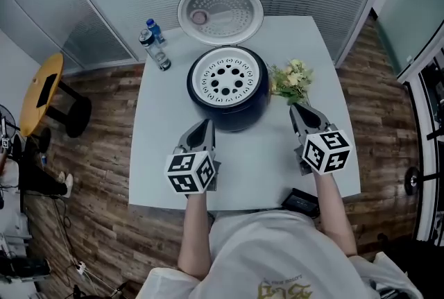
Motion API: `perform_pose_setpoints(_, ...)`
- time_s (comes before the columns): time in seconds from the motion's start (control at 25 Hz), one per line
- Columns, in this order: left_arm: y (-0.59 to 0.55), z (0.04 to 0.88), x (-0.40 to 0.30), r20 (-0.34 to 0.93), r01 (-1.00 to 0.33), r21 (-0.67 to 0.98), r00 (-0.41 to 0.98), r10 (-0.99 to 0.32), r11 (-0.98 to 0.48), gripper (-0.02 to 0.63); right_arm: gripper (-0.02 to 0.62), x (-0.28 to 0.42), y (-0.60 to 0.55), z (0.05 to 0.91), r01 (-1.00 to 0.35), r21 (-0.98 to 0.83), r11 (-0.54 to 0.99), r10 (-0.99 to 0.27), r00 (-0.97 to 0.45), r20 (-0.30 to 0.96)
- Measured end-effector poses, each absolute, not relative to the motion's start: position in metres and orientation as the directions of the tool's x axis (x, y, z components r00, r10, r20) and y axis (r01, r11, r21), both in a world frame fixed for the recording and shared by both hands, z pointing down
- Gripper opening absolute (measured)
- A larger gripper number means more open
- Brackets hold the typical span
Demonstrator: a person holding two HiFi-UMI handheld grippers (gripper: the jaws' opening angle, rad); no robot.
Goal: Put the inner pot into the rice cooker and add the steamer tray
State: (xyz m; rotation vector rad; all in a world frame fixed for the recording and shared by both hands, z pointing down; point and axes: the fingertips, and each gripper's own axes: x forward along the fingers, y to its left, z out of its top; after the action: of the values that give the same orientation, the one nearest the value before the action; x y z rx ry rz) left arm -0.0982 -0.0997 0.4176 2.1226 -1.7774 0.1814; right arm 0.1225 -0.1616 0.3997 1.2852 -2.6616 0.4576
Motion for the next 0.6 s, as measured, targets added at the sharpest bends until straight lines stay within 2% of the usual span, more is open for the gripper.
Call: perform_pose_setpoints(0.6, -0.111, 0.425, -0.068, 0.357, -0.966, 0.153, 0.252, -0.899, -0.210, 0.009, 0.015, 0.139, -0.155, 0.411, -0.797, -0.169, 0.580, -0.731, -0.601, 0.324)
